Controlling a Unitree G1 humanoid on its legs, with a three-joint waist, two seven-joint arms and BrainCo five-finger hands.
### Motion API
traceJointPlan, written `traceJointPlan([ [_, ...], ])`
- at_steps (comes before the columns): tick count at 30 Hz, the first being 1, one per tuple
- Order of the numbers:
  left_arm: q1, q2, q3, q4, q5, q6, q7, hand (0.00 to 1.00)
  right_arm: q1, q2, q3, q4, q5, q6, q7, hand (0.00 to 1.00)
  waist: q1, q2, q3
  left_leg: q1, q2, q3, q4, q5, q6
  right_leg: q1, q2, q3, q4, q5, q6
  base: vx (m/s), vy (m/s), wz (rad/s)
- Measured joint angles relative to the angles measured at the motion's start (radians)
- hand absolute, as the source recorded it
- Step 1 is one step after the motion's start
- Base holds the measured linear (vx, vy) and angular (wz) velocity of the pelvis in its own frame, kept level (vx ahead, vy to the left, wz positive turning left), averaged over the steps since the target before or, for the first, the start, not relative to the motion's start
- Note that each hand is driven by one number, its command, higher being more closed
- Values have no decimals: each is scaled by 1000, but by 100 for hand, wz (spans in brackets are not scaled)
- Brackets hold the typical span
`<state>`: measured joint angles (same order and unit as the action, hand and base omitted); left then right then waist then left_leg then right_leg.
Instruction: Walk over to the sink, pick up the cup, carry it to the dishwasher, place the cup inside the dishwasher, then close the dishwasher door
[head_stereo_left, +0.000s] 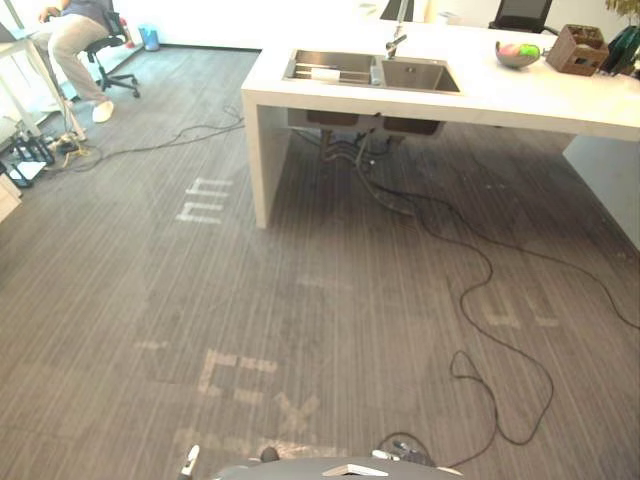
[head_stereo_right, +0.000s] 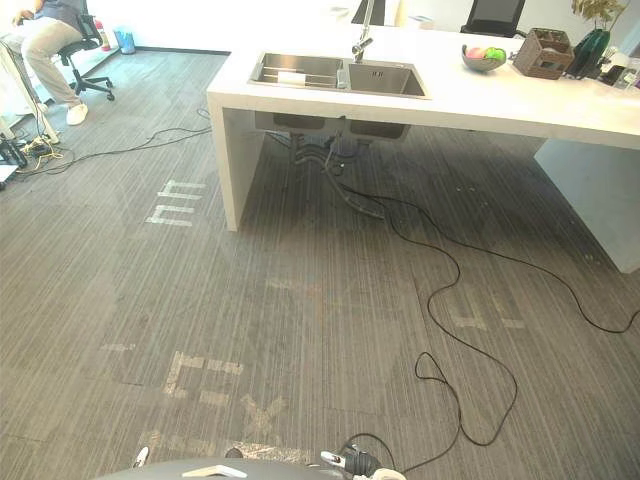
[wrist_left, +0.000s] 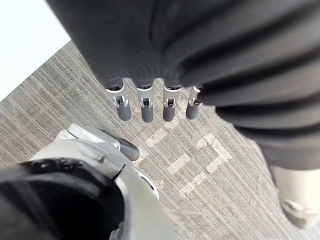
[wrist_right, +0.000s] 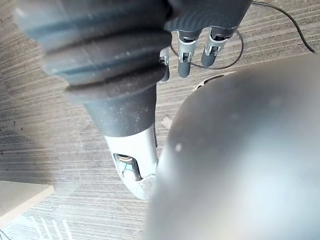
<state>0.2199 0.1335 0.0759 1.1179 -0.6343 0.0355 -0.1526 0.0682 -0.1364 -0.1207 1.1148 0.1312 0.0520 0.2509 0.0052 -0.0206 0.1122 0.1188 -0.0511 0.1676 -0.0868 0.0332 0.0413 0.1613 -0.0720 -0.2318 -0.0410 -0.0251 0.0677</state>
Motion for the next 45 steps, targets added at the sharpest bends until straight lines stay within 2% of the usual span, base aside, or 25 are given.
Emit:
traceJointPlan([
  [2, 0, 0, -1, -5, 11, -3, 19, 0, -3, 1, 1, -2, 26, -19, -3, 0, 0, -1, 7, 10, -3, -1, 0, -6, 5, 6, -4, 0, 12, -8, 5, 0, 0, 0],
  [5, -4, 1, 0, -24, 89, -22, 61, 0, 4, 6, 1, -25, 42, -49, -16, 0, 0, -15, 14, 18, -24, -12, 12, -39, 20, -69, -46, 3, 200, -131, 10, 28, 35, 3],
  [8, -4, 9, 1, -58, 170, -59, 96, 0, 26, 22, 7, -74, 63, -60, -23, 0, 1, -43, 33, -35, -60, -33, 202, -159, 42, -152, -121, 23, 483, -235, 37, 110, 58, 10],
  [10, -5, 3, 1, -63, 170, -60, 107, 0, 27, 11, 14, -78, 79, -68, -22, 0, -4, -29, 50, -24, -44, -43, 238, -189, 52, -183, -117, 41, 589, -222, 14, 134, 10, 9],
  [12, -4, 3, 5, -70, 168, -51, 115, 0, 32, 11, 23, -77, 102, -70, -20, 0, -13, -12, 49, -1, 0, -65, 257, -222, 37, -231, -86, 24, 590, -284, -5, 216, -50, 19],
  [15, -19, 2, 39, -69, 121, 15, 117, 0, 49, 11, 21, -113, 109, -74, -10, 0, -14, -10, 51, -10, 50, -90, 275, -250, 16, -348, -66, 12, 519, -258, 3, 246, -109, 23],
  [17, -26, -1, 46, -68, 79, 55, 120, 0, 71, 5, 18, -129, 109, -81, 4, 0, -9, -1, 59, -11, 88, -100, 332, -293, -16, -404, -61, 41, 435, -184, 2, 358, -183, 21],
  [19, -31, -15, 90, -69, 48, 79, 127, 0, 91, 8, 20, -160, 109, -93, 11, 0, -8, 1, 65, 14, 125, -129, 408, -379, -68, -406, -50, 89, 341, -56, -5, 460, -286, 29],
  [21, -31, -22, 120, -75, 49, 76, 132, 0, 112, 22, 19, -181, 113, -95, 12, 0, -6, -14, 66, 50, 134, -154, 465, -461, -105, -400, -68, 109, 390, 47, 2, 478, -408, 40],
  [22, -33, -47, 123, -72, 53, 71, 147, 0, 118, -3, 17, -204, 140, -93, 28, 0, -10, 27, 69, 64, 174, -172, 496, -505, -129, -430, -52, 88, 524, -34, -7, 418, -363, 39],
  [24, -31, -68, 143, -71, 91, 61, 156, 0, 120, -18, 15, -229, 177, -89, 26, 0, -15, 41, 57, 88, 208, -185, 483, -542, -151, -486, -33, 74, 684, -173, -22, 381, -323, 15],
  [25, -31, -83, 164, -71, 129, 56, 162, 0, 123, -21, 1, -238, 194, -84, 23, 0, -19, 57, 52, 101, 228, -203, 500, -539, -163, -500, -17, 59, 741, -248, -39, 407, -311, 0],
  [26, -23, -92, 171, -71, 148, 51, 164, 0, 123, -23, -9, -240, 198, -76, 21, 0, -22, 67, 47, 89, 239, -215, 535, -522, -158, -498, -6, 54, 751, -269, -48, 429, -312, -7],
  [28, -7, -111, 207, -76, 211, 32, 169, 0, 123, -27, -34, -238, 201, -47, -7, 0, -44, 91, 32, -18, 268, -259, 810, -388, -139, -429, 36, 31, 720, -309, -74, 444, -303, -1],
  [30, 0, -129, 227, -80, 226, 23, 170, 0, 121, -34, -40, -235, 206, -44, -15, 0, -45, 113, 28, -126, 311, -232, 1092, -304, -150, -310, 80, 28, 617, -308, -91, 451, -223, 4],
  [32, 6, -137, 238, -114, 253, -11, 170, 0, 122, -26, -33, -231, 192, -34, -15, 0, -34, 101, 29, -222, 315, -157, 1260, -330, -116, -140, 99, 28, 456, -278, -107, 564, -172, -1],
  [34, 7, -135, 227, -151, 337, -44, 175, 0, 115, -23, -15, -230, 193, -27, -16, 0, -13, 91, 29, -305, 279, -125, 1227, -351, -103, -53, 99, 31, 354, -256, -105, 441, -58, -11],
  [37, 0, -121, 176, -232, 524, -98, 237, 0, 60, 9, -9, -232, 197, -24, -32, 0, 28, 59, 52, -426, 167, 1, 827, -364, -58, 56, 54, 90, 248, -238, -102, 454, 67, -50],
  [38, 0, -119, 162, -246, 545, -104, 253, 0, 55, 18, -11, -232, 196, -26, -36, 0, 35, 52, 56, -432, 140, 8, 704, -318, -64, 69, 39, 104, 242, -240, -99, 448, 155, -71],
  [39, 4, -119, 133, -268, 583, -120, 289, 0, 45, 28, -10, -234, 196, -30, -36, 0, 47, 54, 57, -428, 108, -12, 442, -196, -97, 95, 28, 144, 215, -254, -89, 435, 183, -89],
  [40, 2, -120, 95, -286, 602, -139, 314, 0, 34, 34, 1, -233, 192, -35, -34, 0, 59, 67, 70, -439, 124, -29, 378, -85, -124, 148, 47, 197, 169, -298, -75, 345, 178, -88],
  [41, 5, -112, 87, -283, 609, -146, 325, 0, 20, 36, 1, -230, 195, -36, -32, 0, 61, 62, 75, -434, 124, -26, 406, -43, -112, 172, 44, 223, 159, -315, -86, 431, 242, -69],
  [42, -2, -92, 79, -294, 624, -167, 342, 0, 12, 54, 6, -228, 195, -37, -30, 0, 65, 48, 82, -439, 109, -4, 461, -58, -86, 189, 32, 290, 158, -344, -119, 506, 247, -42],
  [43, -12, -80, 72, -312, 650, -191, 368, 0, 10, 60, 30, -229, 193, -39, -28, 0, 61, 12, 84, -461, 101, 4, 521, -81, -50, 185, 27, 335, 166, -341, -120, 500, 236, -26],
  [45, -55, -58, 30, -272, 715, -244, 449, 0, -16, 73, 51, -204, 192, -34, -28, 0, 53, 2, 97, -468, 78, -10, 532, -95, -10, 171, 22, 363, 194, -289, -116, 404, 192, 8],
])
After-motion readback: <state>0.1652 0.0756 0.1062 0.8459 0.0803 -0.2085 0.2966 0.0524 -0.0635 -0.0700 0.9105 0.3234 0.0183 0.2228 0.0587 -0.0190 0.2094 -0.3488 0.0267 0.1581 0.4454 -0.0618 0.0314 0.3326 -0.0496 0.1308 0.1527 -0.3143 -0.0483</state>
